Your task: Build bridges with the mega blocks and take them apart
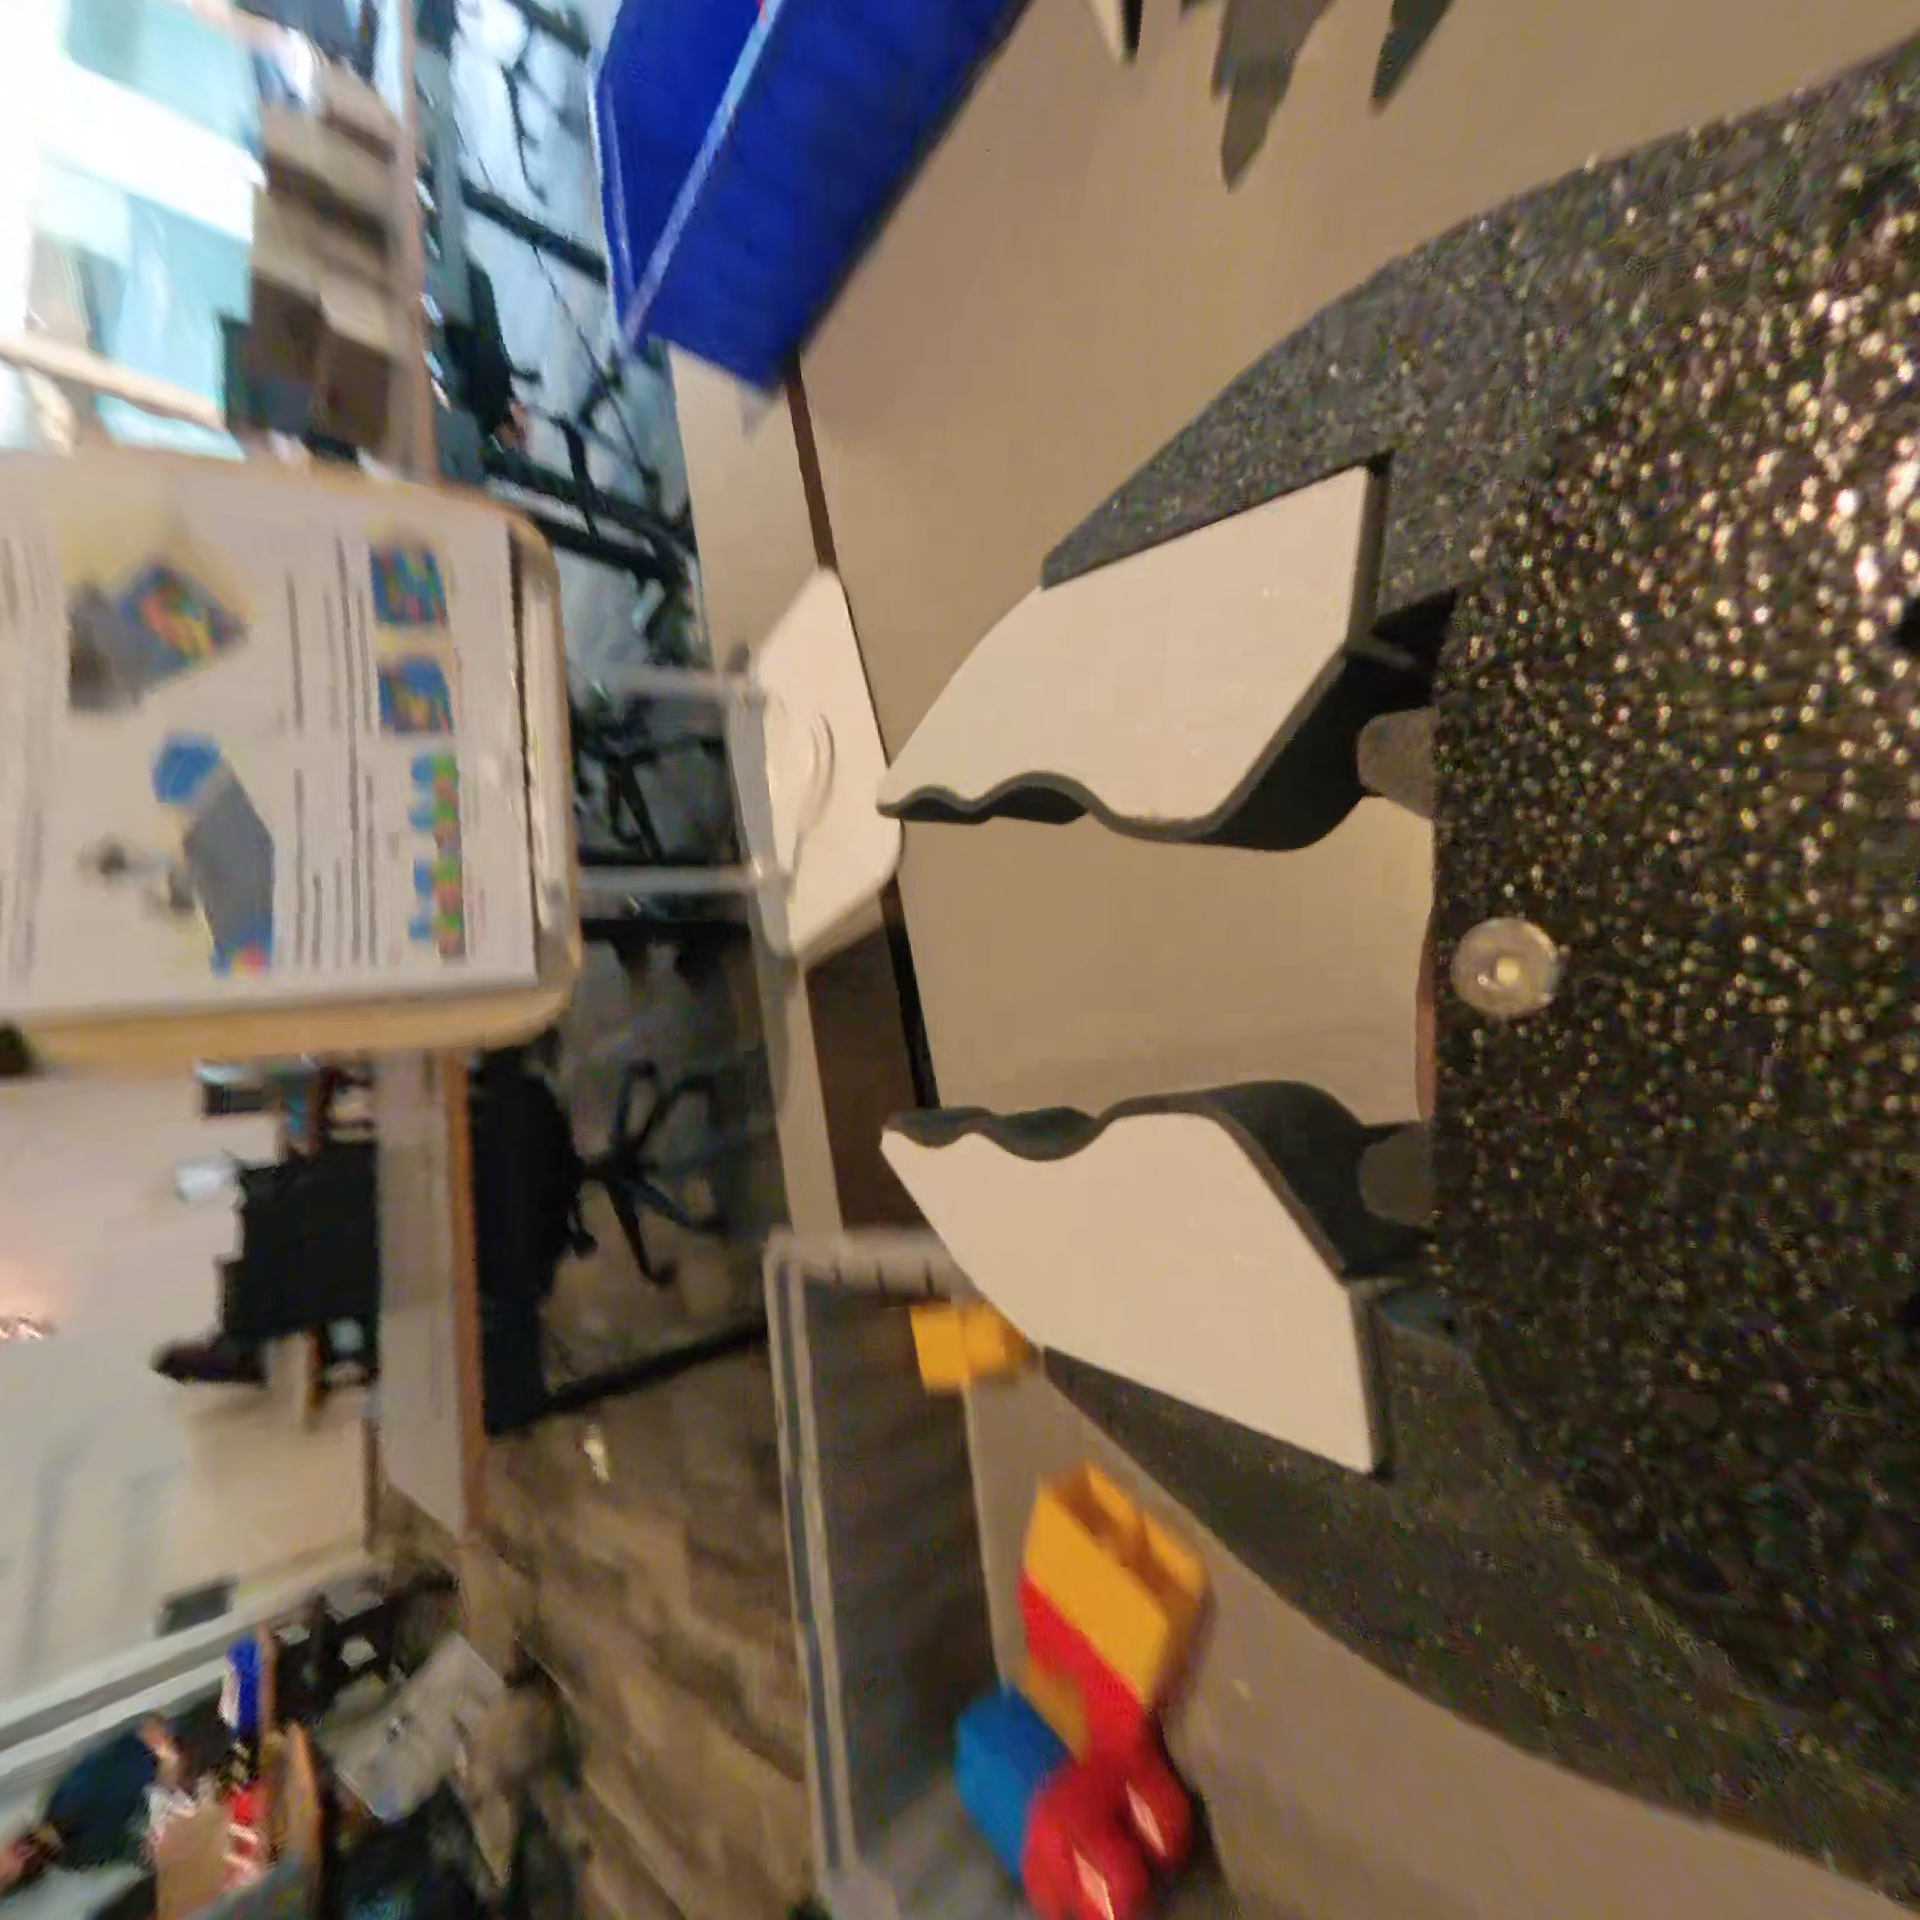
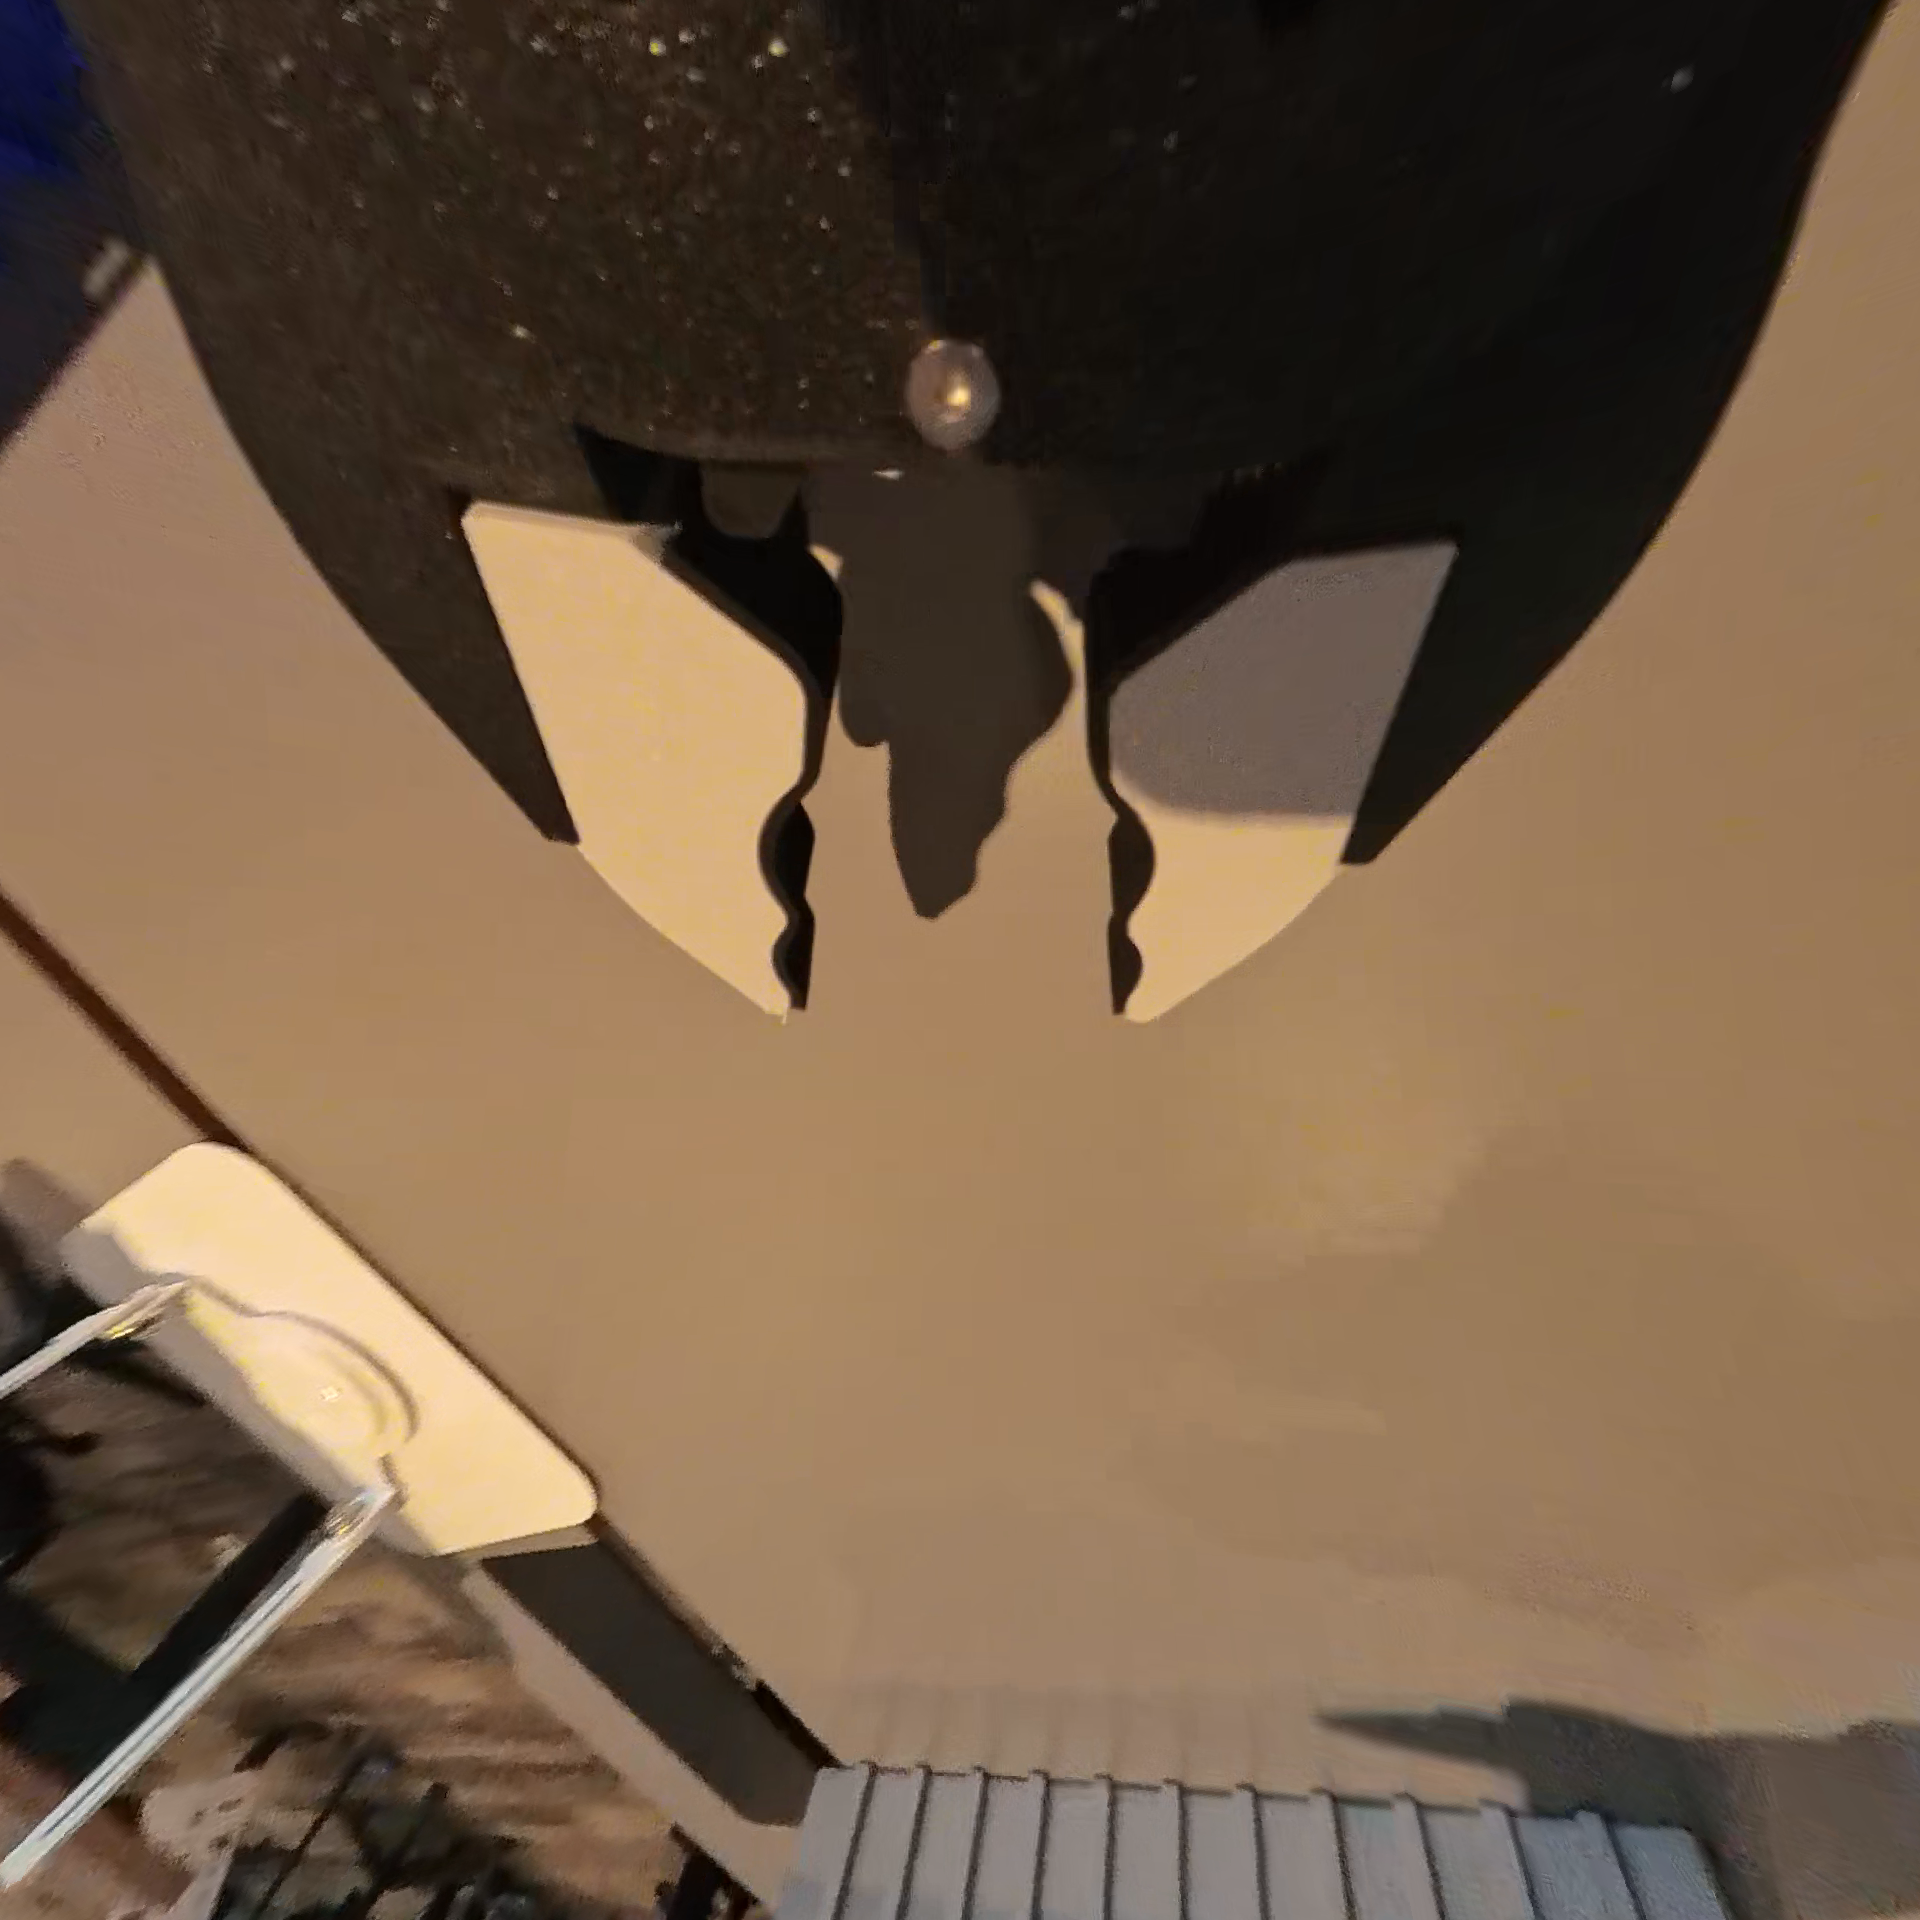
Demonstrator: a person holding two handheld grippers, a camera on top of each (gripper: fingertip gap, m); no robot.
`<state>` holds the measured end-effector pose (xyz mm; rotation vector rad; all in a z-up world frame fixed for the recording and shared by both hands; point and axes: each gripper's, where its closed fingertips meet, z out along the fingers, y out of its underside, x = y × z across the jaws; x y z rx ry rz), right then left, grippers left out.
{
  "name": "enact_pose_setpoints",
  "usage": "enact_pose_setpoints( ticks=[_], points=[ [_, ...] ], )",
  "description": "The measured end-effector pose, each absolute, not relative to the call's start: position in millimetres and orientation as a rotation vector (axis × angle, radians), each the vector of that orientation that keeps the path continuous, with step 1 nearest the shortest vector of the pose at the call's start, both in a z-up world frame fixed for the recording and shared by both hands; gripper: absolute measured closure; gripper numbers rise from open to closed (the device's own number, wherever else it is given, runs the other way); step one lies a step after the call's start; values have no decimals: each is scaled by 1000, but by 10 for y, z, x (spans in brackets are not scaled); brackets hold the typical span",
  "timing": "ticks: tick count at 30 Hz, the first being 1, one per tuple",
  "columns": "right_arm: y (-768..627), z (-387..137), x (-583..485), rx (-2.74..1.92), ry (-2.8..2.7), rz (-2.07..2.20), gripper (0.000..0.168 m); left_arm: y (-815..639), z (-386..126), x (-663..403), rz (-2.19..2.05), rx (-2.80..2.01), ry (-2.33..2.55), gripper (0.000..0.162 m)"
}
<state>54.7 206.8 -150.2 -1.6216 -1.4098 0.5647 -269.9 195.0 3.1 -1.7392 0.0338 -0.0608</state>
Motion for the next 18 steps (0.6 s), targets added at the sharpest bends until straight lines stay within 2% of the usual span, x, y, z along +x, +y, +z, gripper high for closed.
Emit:
enact_pose_setpoints(
  ticks=[3,8,12,18],
  points=[
    [2049,-1599,487,-1664,-1433,631,113,2025,4,-3577,58,-1899,-36,106],
    [2001,-1864,431,-1713,-1523,642,112,2284,-591,-4596,438,-2200,143,103],
    [1992,-1884,397,-1706,-1561,655,112,2465,-1039,-4860,807,-2275,564,103],
    [1967,-1866,401,-1708,-1565,741,117,2672,-1419,-4875,829,-2363,732,107]
  ],
)
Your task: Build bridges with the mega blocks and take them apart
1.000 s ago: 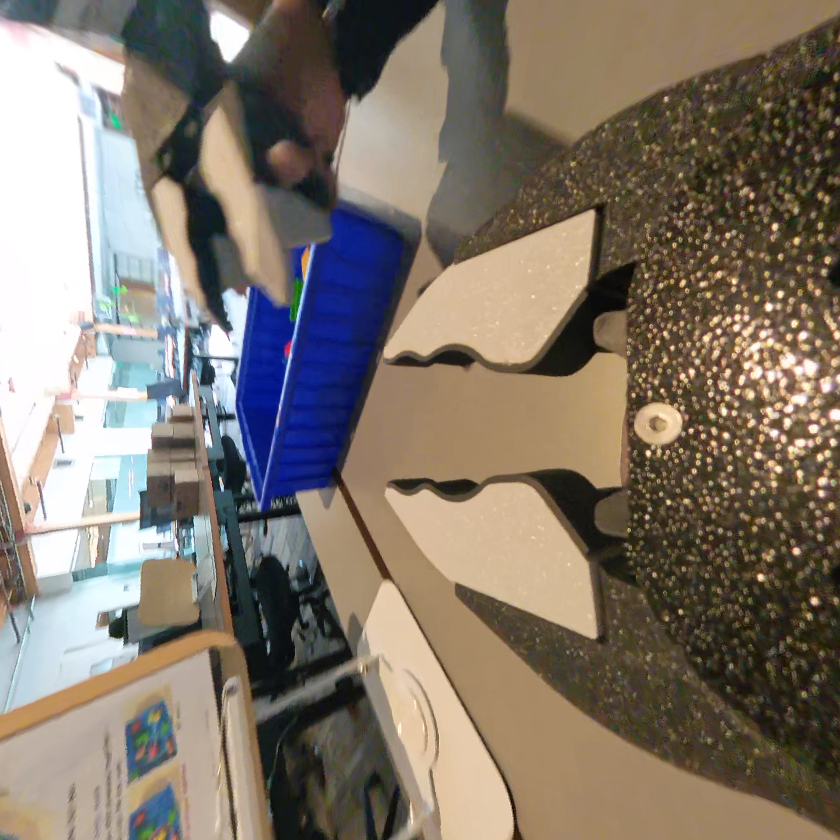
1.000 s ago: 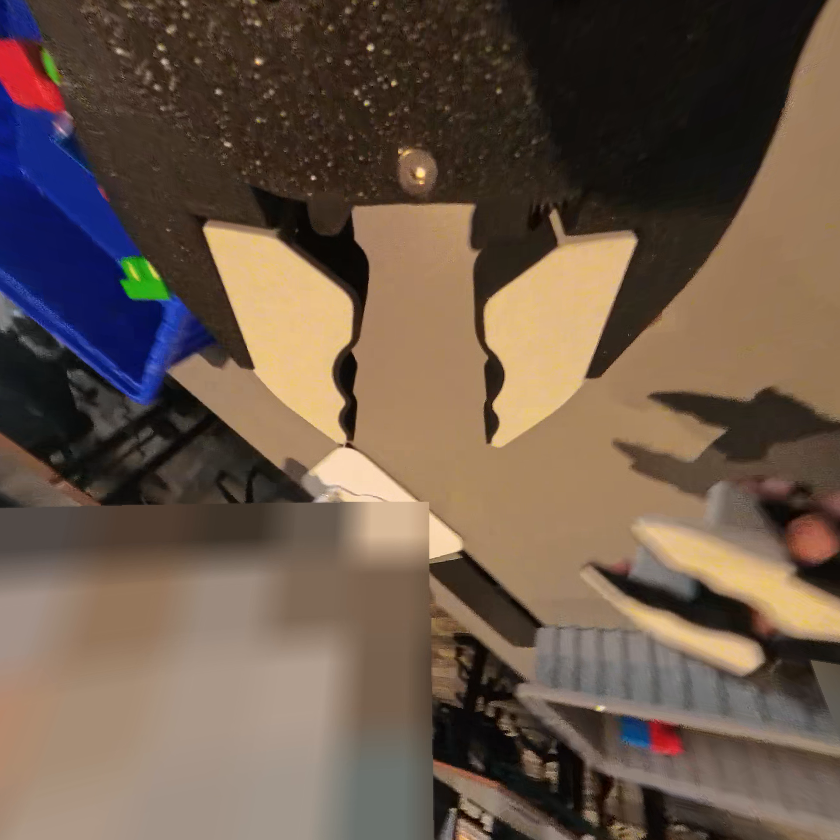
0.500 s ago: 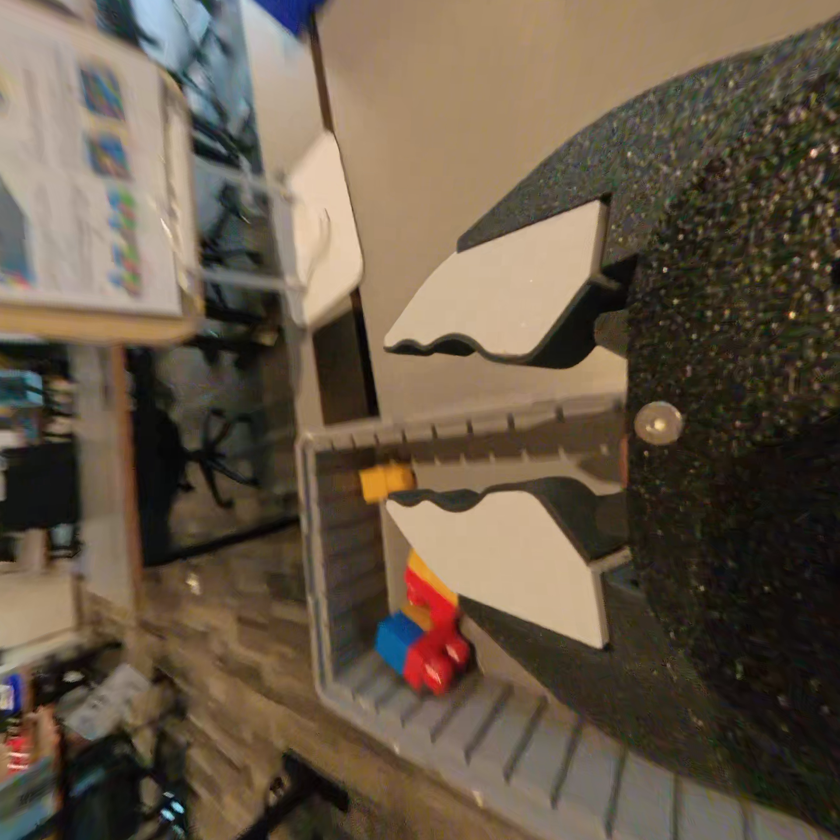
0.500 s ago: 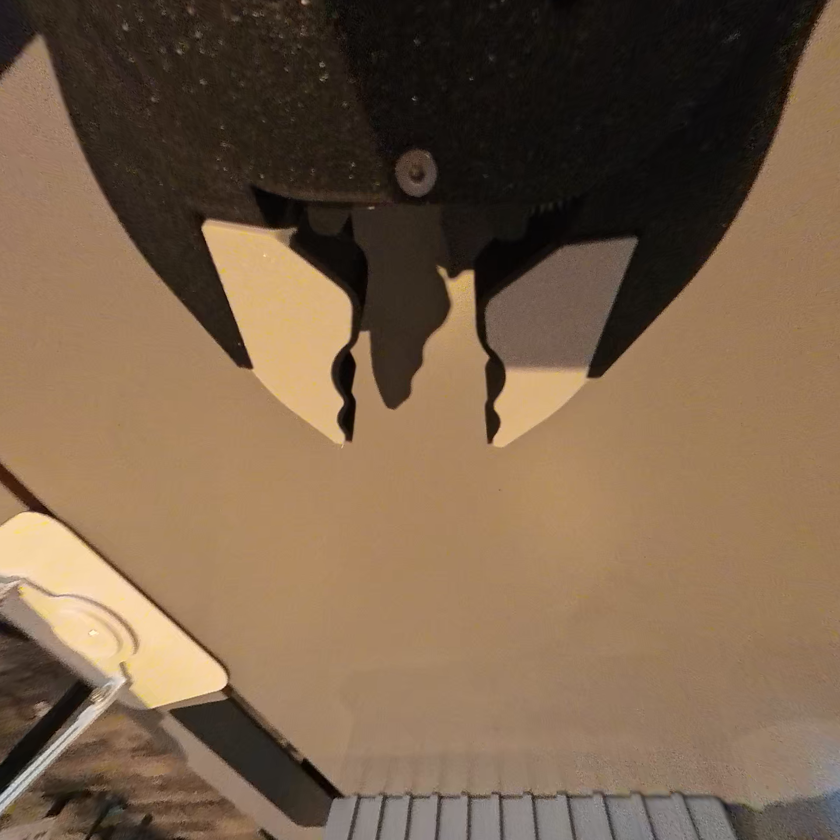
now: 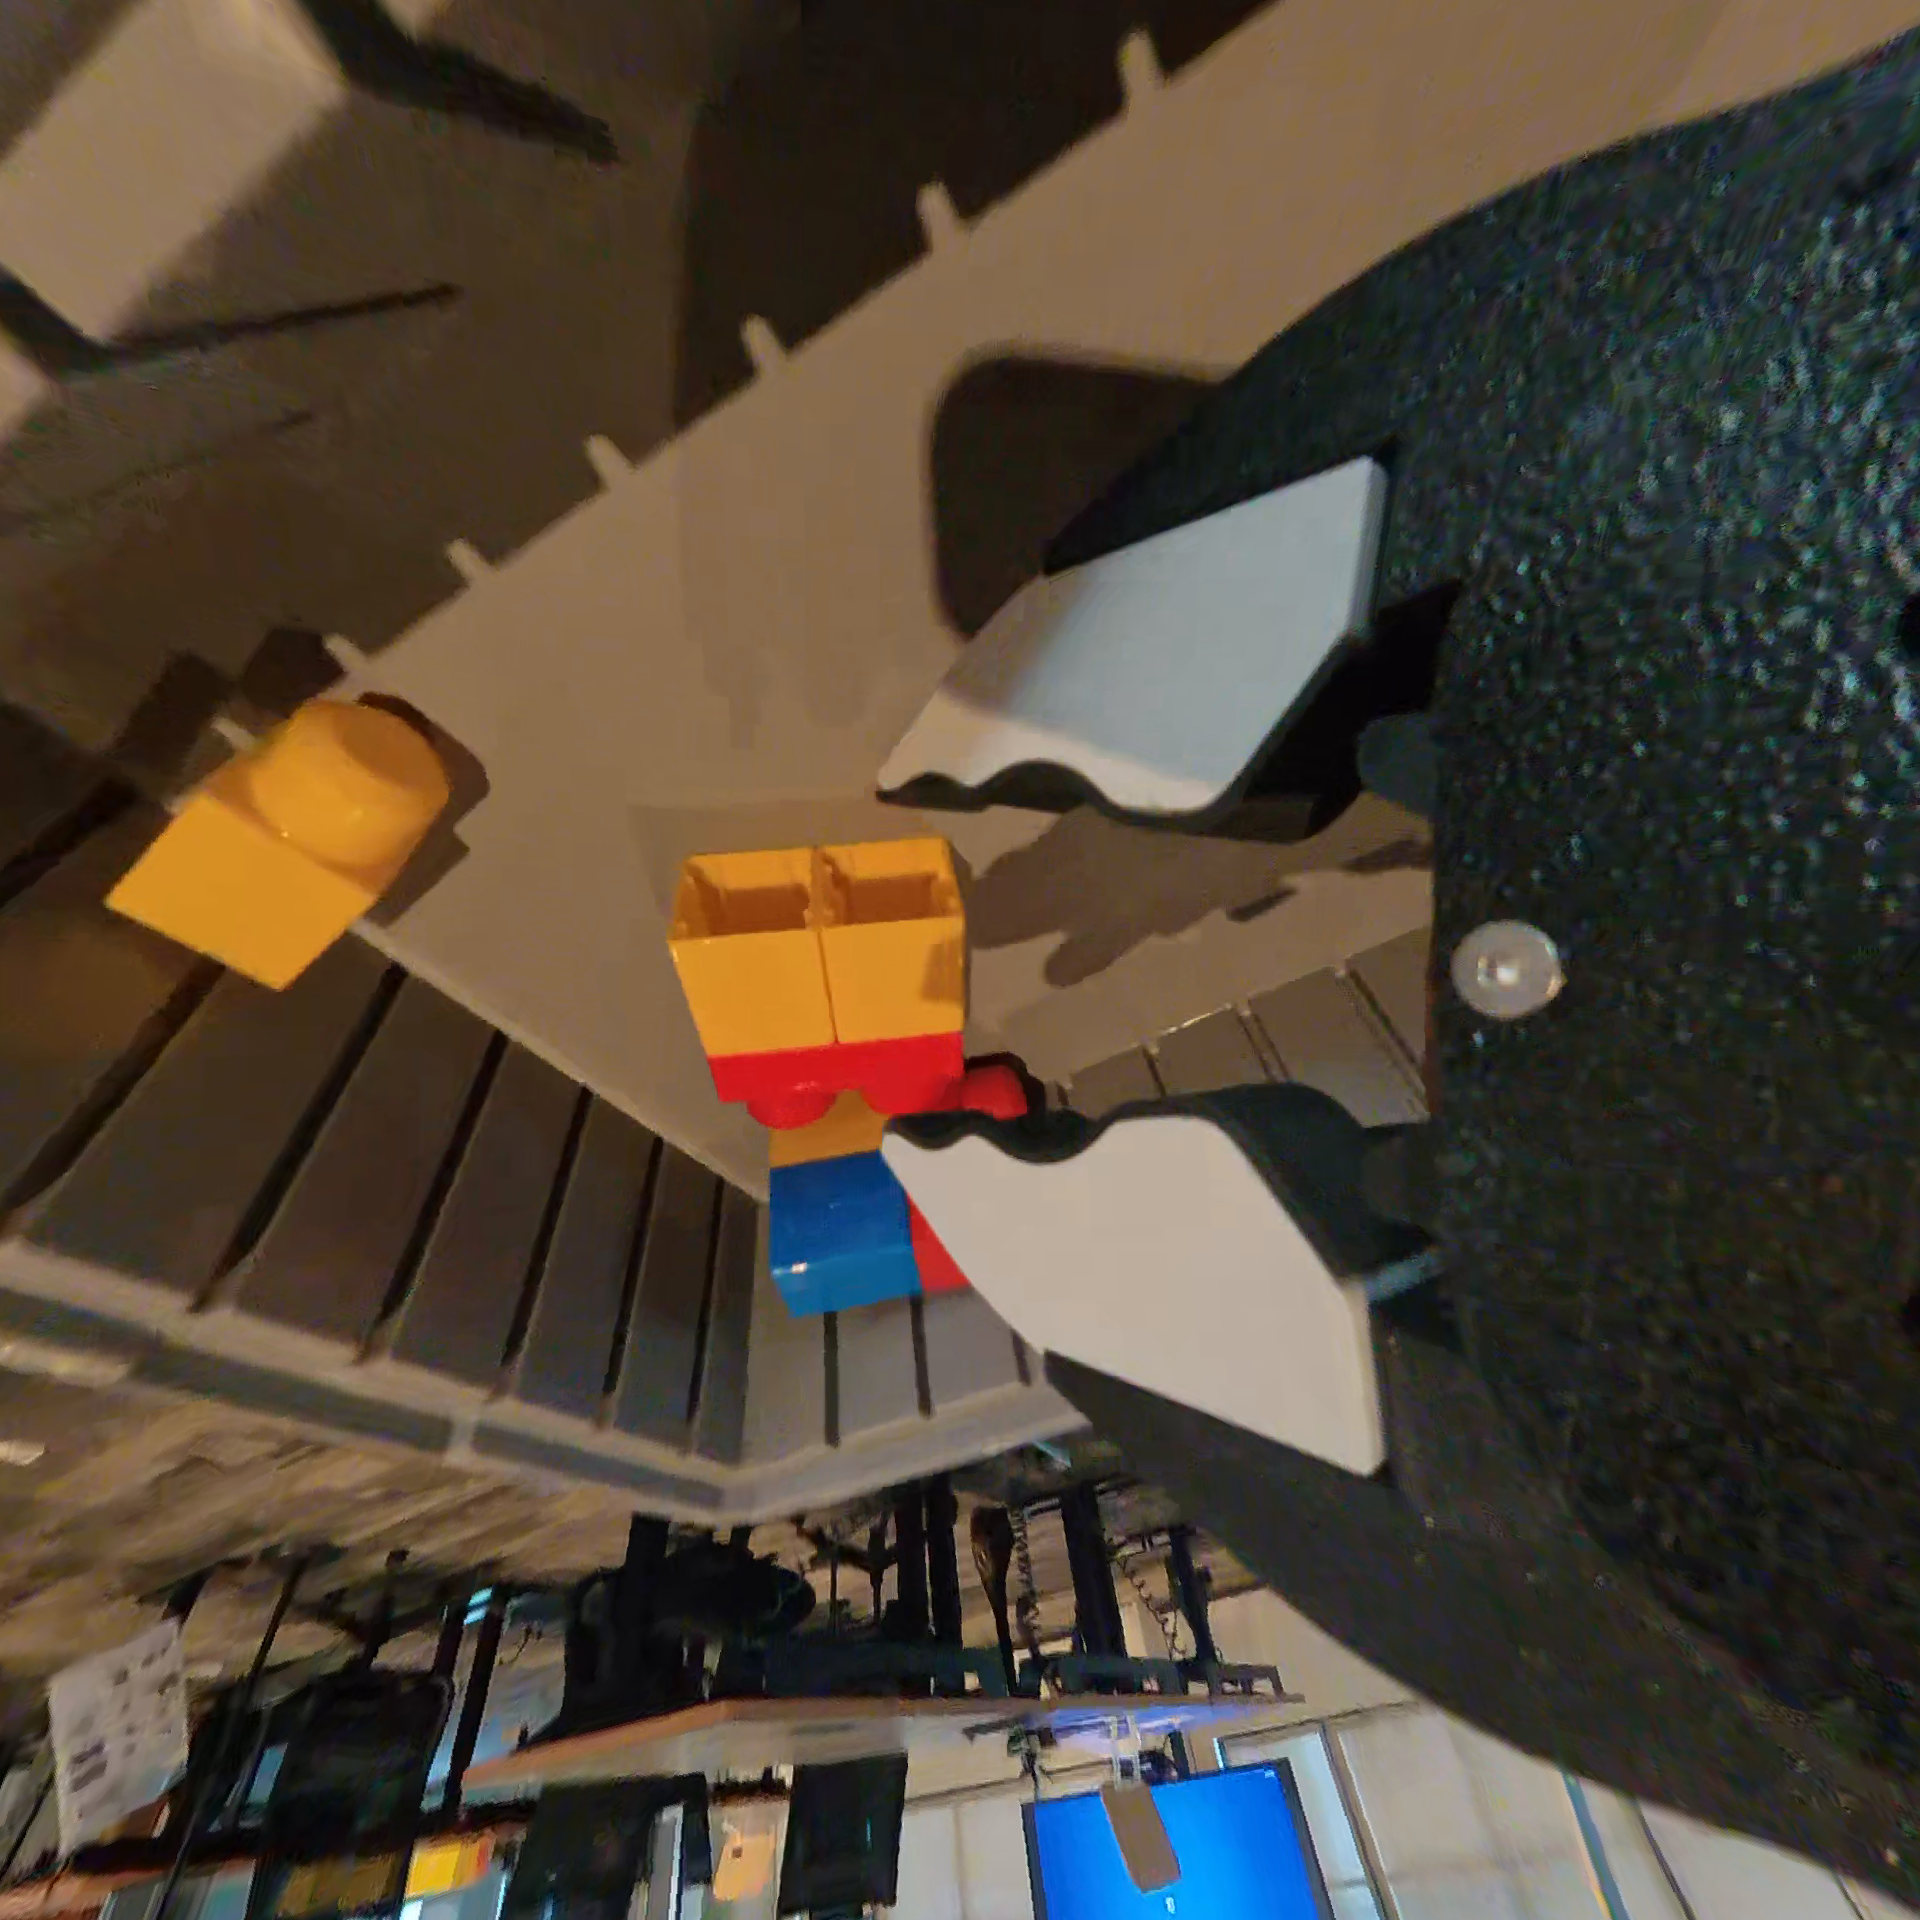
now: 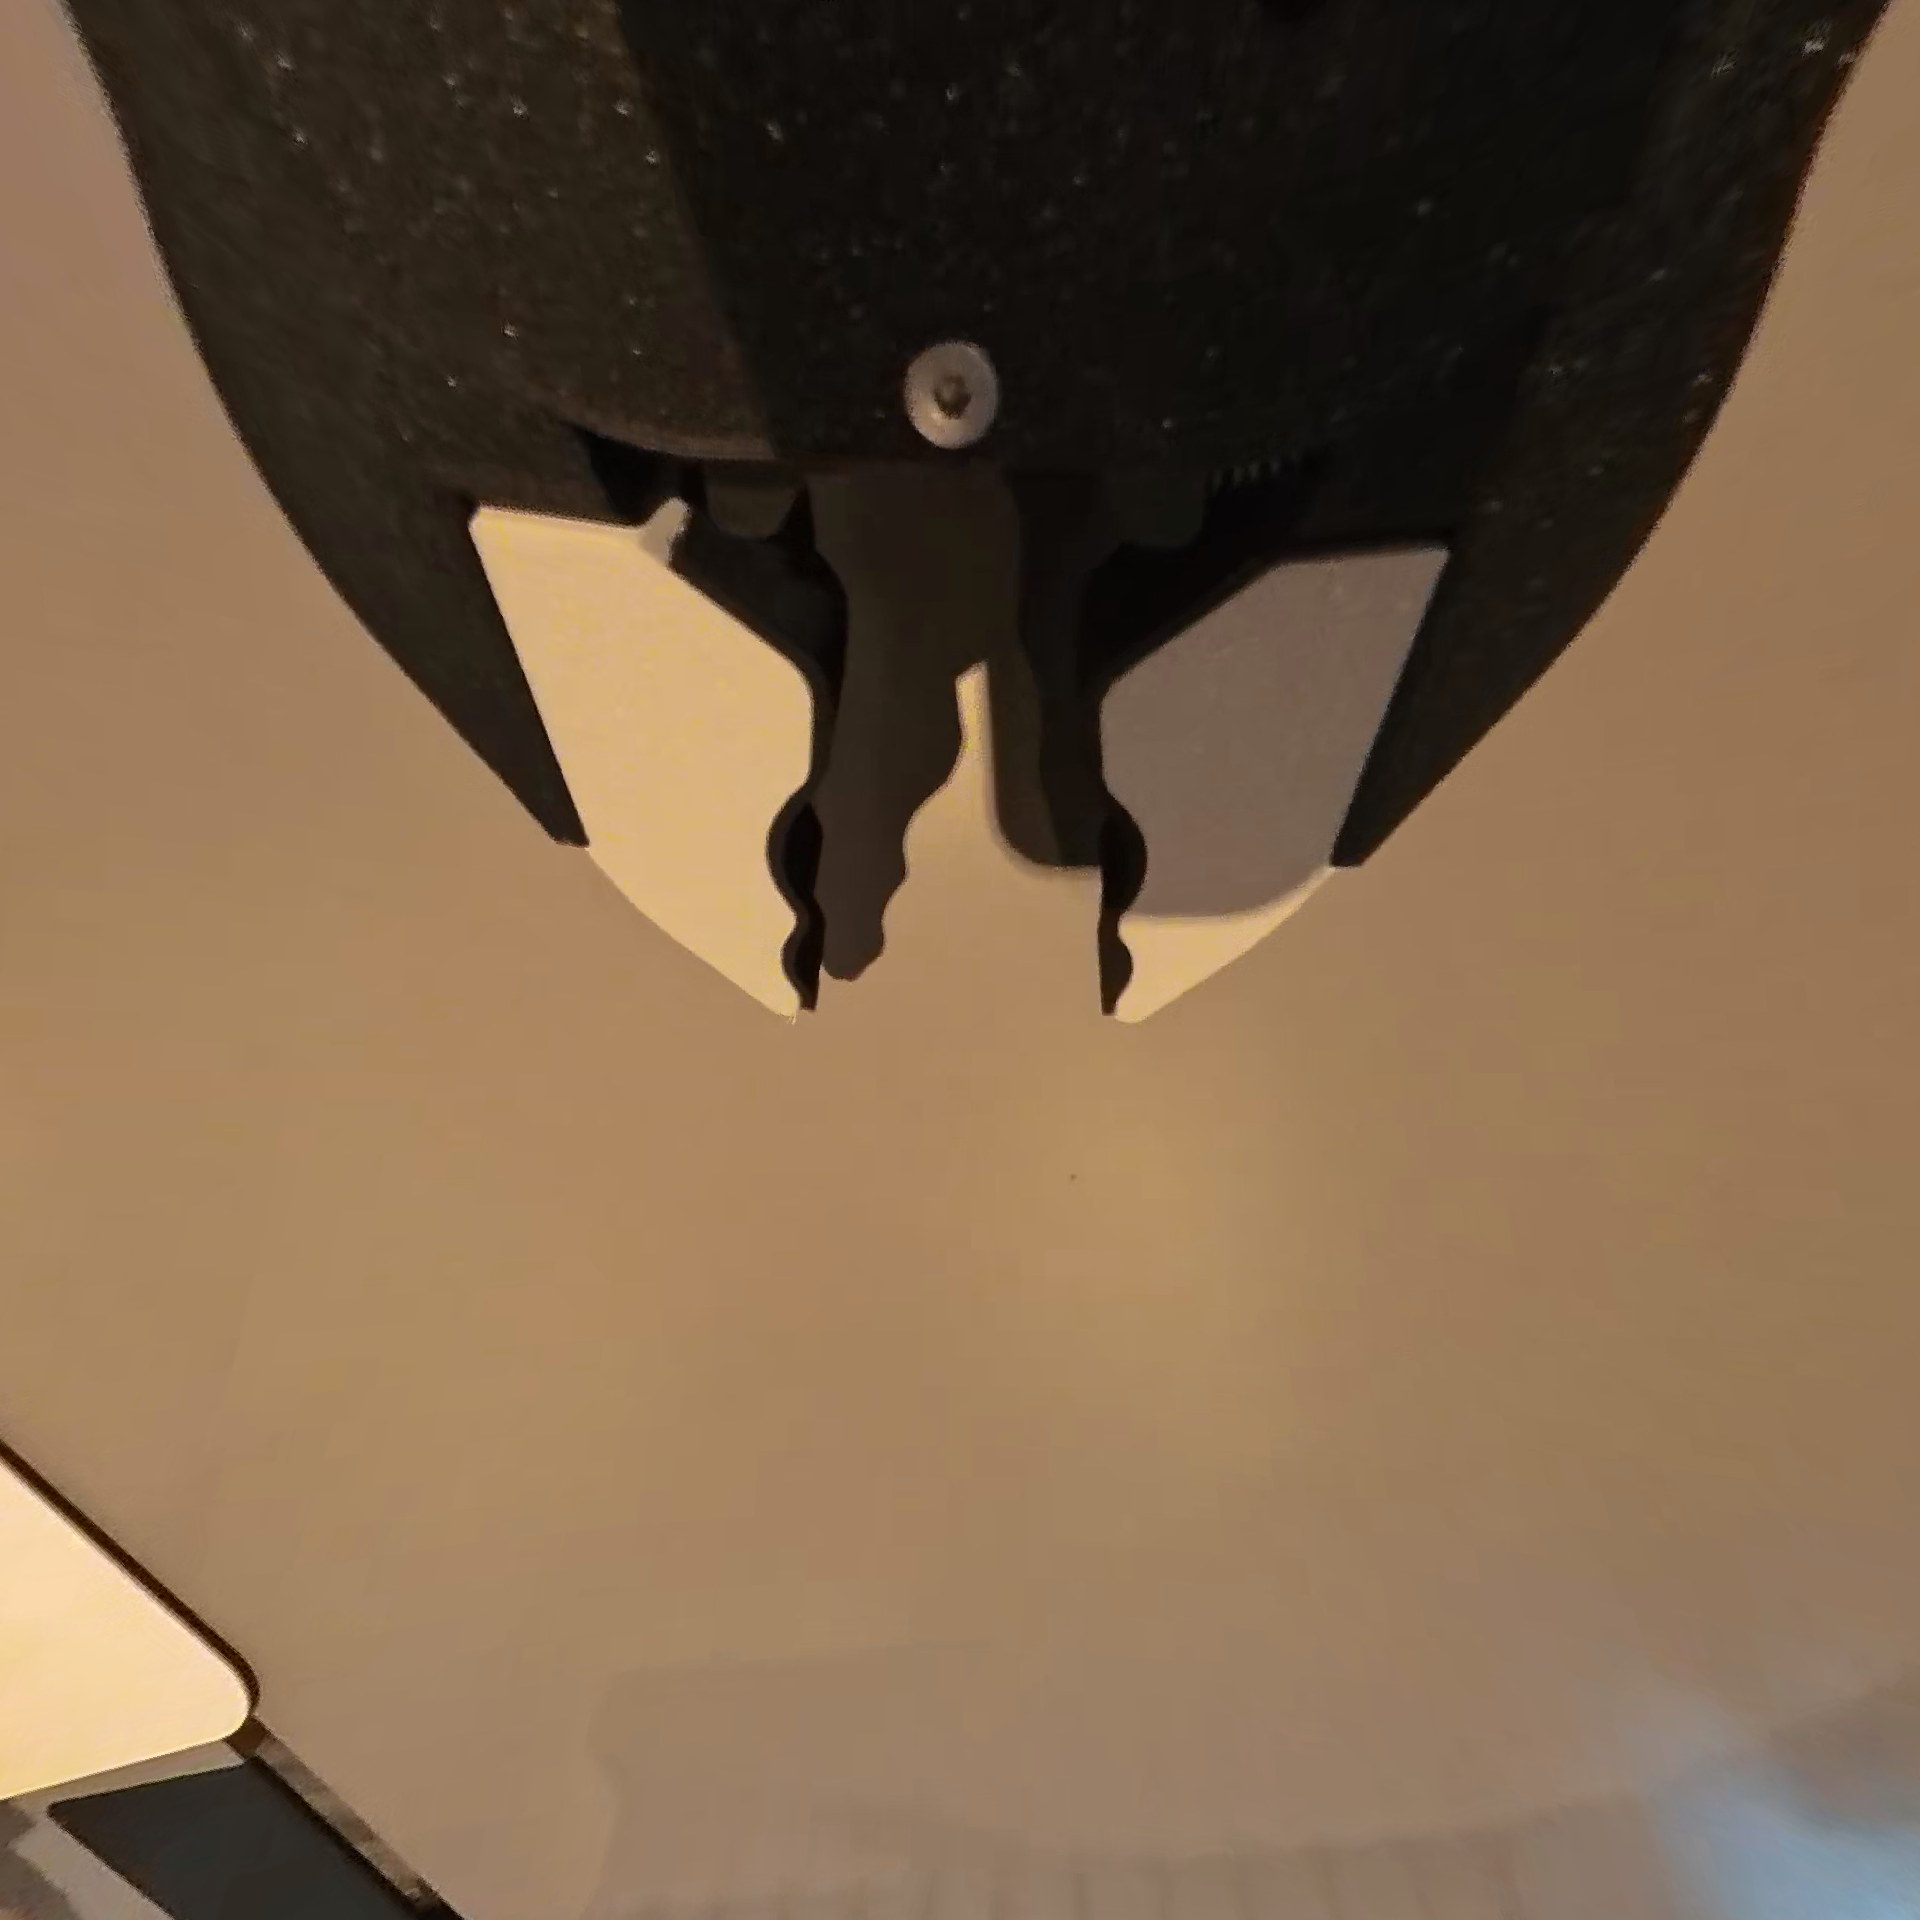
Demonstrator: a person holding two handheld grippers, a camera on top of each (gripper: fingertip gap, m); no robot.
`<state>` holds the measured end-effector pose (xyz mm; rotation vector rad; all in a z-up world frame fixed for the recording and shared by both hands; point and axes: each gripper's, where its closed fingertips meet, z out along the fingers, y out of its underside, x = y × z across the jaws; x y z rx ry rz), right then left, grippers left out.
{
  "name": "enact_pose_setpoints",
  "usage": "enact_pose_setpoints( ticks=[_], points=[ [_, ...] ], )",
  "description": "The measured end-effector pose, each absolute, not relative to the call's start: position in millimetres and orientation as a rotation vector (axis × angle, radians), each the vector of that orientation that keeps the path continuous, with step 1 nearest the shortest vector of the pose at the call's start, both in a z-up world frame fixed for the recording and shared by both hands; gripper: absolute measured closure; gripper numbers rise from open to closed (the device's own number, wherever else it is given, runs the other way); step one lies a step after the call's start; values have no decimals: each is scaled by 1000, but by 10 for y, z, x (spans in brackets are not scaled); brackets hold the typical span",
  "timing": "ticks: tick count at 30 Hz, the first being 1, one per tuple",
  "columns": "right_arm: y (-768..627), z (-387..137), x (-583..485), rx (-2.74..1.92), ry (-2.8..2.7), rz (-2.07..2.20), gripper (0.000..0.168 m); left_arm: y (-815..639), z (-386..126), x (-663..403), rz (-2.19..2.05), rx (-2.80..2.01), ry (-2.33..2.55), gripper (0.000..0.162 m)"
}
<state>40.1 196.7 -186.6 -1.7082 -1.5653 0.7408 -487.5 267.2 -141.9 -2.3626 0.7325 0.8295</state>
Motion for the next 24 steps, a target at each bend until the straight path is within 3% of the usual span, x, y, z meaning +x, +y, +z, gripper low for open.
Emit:
enact_pose_setpoints(
  ticks=[8,12,15,20,24],
  points=[
    [1930,-1849,416,-1684,-1571,770,118,2825,-1745,-5123,971,-2497,836,117],
    [1936,-1848,416,-1681,-1568,761,118,2864,-1721,-5289,1168,-2491,834,145],
    [1944,-1839,421,-1675,-1557,748,118,2860,-1530,-5322,1218,-2448,772,157],
    [1945,-1834,421,-1655,-1555,718,118,2773,-893,-5095,1070,-2282,550,159],
    [1939,-1803,412,-1633,-1543,720,116,2656,-219,-4333,650,-2063,359,159]
  ],
)
